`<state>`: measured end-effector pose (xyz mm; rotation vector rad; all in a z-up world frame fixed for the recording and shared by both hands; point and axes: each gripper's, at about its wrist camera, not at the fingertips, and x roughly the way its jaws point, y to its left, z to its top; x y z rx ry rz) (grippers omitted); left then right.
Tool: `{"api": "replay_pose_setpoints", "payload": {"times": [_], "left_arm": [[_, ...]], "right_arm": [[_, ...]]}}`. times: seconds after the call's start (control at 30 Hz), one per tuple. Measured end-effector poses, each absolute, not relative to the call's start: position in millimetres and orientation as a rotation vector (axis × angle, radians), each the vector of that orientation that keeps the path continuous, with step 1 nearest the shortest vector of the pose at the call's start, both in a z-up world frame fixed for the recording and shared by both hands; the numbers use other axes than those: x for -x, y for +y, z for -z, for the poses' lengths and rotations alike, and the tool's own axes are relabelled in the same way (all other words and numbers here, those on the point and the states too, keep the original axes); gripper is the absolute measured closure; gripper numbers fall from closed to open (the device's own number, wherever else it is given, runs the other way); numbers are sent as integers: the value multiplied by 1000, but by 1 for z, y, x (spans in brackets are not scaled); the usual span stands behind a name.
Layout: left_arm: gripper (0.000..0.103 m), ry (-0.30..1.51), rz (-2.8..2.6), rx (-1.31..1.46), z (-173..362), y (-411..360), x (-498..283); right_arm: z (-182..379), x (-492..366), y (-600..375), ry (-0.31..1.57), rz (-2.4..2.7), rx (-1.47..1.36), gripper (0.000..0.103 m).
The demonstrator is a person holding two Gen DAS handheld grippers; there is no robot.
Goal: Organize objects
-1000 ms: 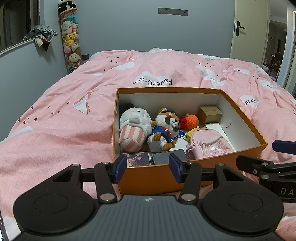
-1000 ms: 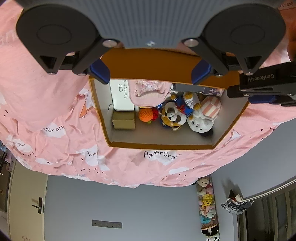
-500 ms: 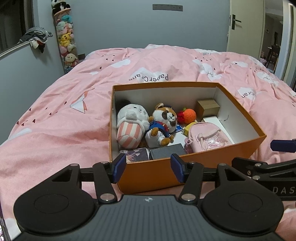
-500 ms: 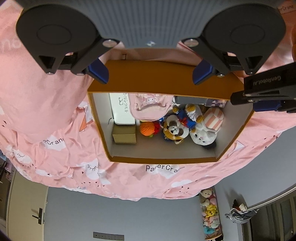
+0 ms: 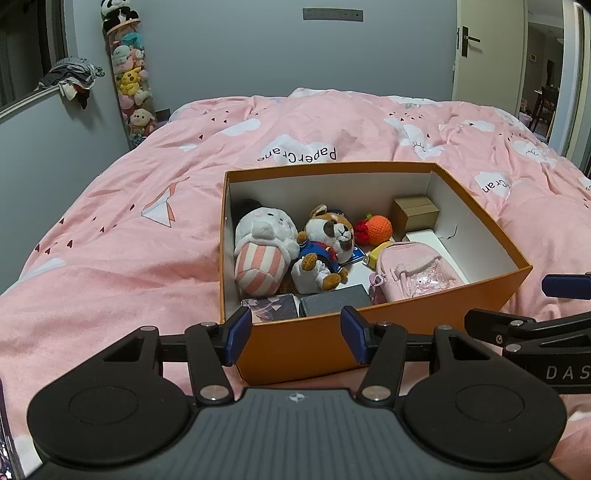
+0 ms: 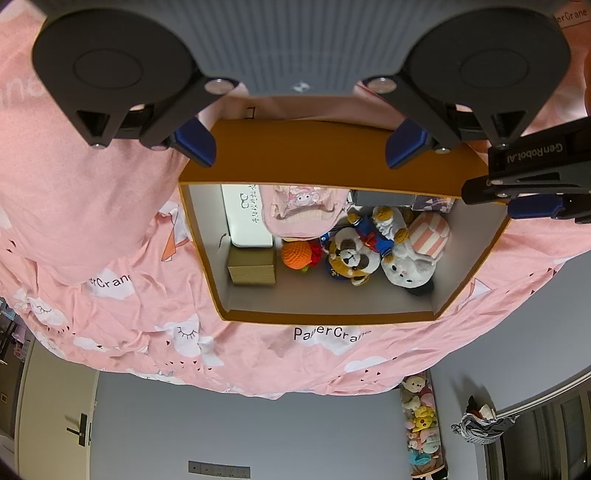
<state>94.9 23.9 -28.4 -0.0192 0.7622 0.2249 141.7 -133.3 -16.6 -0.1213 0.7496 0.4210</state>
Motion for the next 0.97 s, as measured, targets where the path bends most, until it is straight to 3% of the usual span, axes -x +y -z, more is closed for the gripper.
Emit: {"api": "replay_pose_setpoints", "payload": {"times": [0.97], "left_arm": [[38,759,-198,-5,25,23,-93]], "right_arm": [[14,-141,-134,743,-408,117,5]]}}
